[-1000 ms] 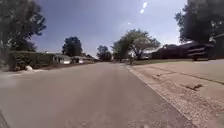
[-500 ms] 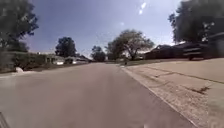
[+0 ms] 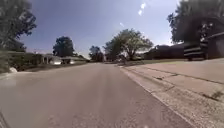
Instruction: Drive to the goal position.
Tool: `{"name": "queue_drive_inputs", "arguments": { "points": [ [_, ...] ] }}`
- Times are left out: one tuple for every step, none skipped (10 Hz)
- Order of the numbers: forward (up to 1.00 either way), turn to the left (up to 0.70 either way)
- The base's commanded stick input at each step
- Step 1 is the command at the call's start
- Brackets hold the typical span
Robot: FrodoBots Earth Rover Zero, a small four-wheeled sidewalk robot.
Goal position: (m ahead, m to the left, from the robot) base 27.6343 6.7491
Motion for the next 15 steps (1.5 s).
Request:
{"name": "queue_drive_inputs", "arguments": {
  "points": [
    [0.7,0.0],
    [0.7,0.0],
    [0.7,0.0],
    [0.7,0.0],
    [0.7,0.0],
    [0.7,0.0],
    [0.7,0.0],
    [0.7,0.0],
    [0.7,0.0],
    [0.7,0.0],
    [0.7,0.0],
    [0.7,0.0],
    [0.7,0.0],
    [0.7,0.0],
    [0.7,0.0]
  ]
}}
